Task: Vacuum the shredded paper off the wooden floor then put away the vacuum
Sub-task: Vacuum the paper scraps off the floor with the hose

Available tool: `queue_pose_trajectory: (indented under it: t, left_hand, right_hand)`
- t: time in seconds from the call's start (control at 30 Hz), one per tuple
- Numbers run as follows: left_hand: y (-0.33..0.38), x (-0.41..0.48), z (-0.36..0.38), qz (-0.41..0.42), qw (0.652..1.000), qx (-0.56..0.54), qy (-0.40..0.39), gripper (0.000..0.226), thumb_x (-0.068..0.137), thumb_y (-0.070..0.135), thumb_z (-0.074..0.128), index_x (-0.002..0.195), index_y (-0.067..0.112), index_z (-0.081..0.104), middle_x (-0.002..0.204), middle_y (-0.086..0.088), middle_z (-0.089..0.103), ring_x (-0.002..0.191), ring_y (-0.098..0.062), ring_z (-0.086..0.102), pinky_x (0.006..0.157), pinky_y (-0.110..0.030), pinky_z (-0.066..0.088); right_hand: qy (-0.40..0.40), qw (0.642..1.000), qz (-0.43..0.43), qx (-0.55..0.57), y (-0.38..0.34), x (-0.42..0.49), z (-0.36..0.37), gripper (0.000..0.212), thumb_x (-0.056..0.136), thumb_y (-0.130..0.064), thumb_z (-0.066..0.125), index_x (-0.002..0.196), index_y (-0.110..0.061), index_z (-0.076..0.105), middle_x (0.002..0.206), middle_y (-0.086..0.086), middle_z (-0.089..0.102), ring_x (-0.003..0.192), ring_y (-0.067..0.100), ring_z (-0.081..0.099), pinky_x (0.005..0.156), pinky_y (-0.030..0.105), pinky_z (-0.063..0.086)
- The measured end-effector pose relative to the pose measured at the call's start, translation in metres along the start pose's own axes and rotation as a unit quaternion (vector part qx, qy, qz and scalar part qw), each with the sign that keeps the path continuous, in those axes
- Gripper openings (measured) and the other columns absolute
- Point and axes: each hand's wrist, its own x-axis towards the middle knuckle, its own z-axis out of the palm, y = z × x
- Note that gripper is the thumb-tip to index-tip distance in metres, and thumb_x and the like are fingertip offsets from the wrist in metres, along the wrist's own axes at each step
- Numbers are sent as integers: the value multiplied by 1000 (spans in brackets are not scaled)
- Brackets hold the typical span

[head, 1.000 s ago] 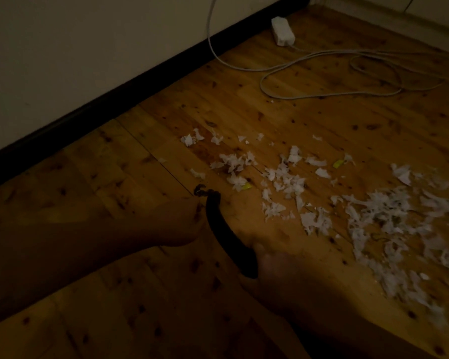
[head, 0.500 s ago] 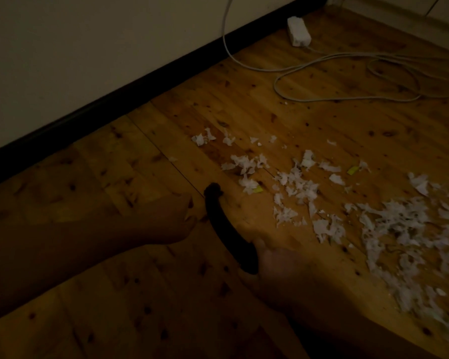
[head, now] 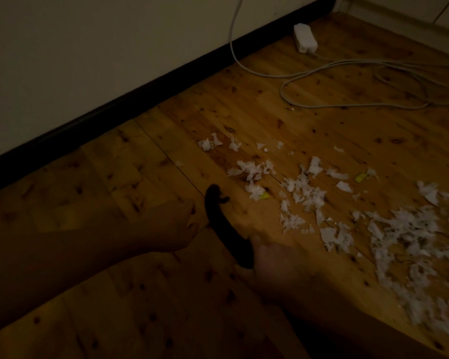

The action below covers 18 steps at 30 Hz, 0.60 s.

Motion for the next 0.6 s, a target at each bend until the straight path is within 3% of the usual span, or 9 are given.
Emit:
queue_pose_trajectory:
  t: [0.17, 0.27, 0.43, 0.53, 0.6]
  left_hand:
    - [-5, 2, -2, -6, 1000, 8, 22, 41, 100, 41, 42, 134, 17, 38, 128, -3, 52, 100, -17, 56, 90, -40, 51]
    - [-9, 5, -3, -14, 1000, -1, 26, 40, 100, 40, 41, 132, 16, 39, 126, -3, 51, 75, -11, 53, 82, -36, 52]
    - [-25, 18, -4, -44, 998, -18, 42, 40, 99, 39, 43, 130, 14, 42, 125, -6, 52, 104, -20, 55, 89, -39, 50]
    - [-33, 26, -7, -63, 996, -22, 60, 36, 99, 39, 44, 124, 14, 44, 120, -6, 55, 94, -18, 55, 82, -36, 51]
    - [-37, 29, -10, -79, 994, -24, 69, 35, 99, 38, 43, 123, 13, 45, 119, -6, 55, 94, -20, 57, 80, -36, 51]
  right_hand:
    - [10, 1000, 6, 28, -9, 10, -2, 56, 91, -61, 47, 133, -24, 39, 117, 0, 62, 101, 20, 62, 70, 28, 36]
    - [18, 999, -4, 29, -14, 16, -5, 56, 90, -60, 49, 131, -23, 41, 119, 0, 60, 102, 20, 61, 71, 28, 38]
    - [25, 999, -24, 28, -27, 26, -10, 56, 91, -60, 49, 132, -24, 42, 117, 1, 60, 103, 20, 60, 78, 31, 46]
    - [40, 998, -37, 38, -33, 32, -11, 61, 91, -59, 49, 140, -26, 36, 123, 0, 59, 108, 20, 59, 85, 33, 47]
    - [41, 997, -43, 48, -36, 37, -12, 65, 90, -62, 49, 143, -28, 33, 123, -1, 59, 107, 20, 59, 82, 32, 47]
